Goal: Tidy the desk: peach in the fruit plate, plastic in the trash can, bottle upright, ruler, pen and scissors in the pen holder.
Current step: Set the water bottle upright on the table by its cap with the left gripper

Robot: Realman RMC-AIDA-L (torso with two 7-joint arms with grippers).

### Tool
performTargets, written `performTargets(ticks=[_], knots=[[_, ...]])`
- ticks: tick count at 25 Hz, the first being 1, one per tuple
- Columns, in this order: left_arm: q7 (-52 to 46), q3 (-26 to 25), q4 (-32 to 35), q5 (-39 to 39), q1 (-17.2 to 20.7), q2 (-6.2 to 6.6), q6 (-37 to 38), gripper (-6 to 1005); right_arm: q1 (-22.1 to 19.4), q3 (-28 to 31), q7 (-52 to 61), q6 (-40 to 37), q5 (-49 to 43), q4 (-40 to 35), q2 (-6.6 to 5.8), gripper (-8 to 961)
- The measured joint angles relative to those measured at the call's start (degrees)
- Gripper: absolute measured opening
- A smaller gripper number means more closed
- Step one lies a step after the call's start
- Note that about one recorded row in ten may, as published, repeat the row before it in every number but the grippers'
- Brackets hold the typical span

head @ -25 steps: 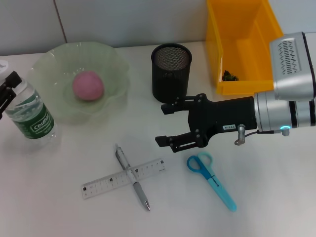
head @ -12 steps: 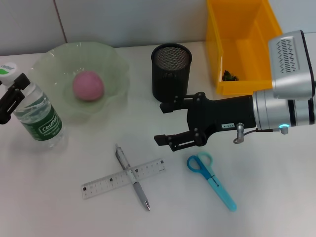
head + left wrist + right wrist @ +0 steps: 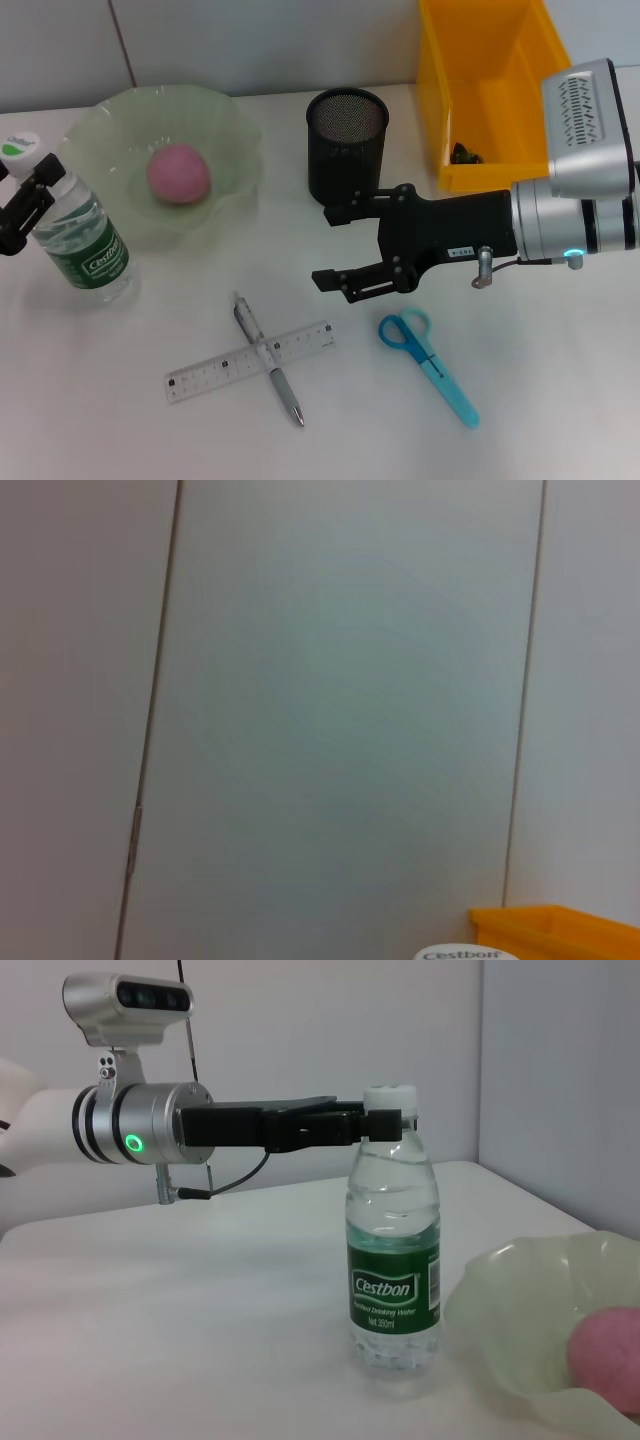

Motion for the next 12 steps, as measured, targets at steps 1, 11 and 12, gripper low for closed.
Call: performTargets(ticks=[1,11,12], knots=[[0.00,0.00,0.00,0.00,0.00,0.00,0.00,487,0.00,0.00,0.00,0.00,0.00,0.00,0.00,830],[0.00,0.00,0.00,0.15,0.00,0.01,-0.09,490,0.00,-0.82,0.08,0.44,0.00,0.15,0.00,830],[0.00,0.02,-0.01,0.15,0.00,0.02,-0.10,490,0.00,-0.82,0.08,0.51,0.00,0.16,0.00,830]])
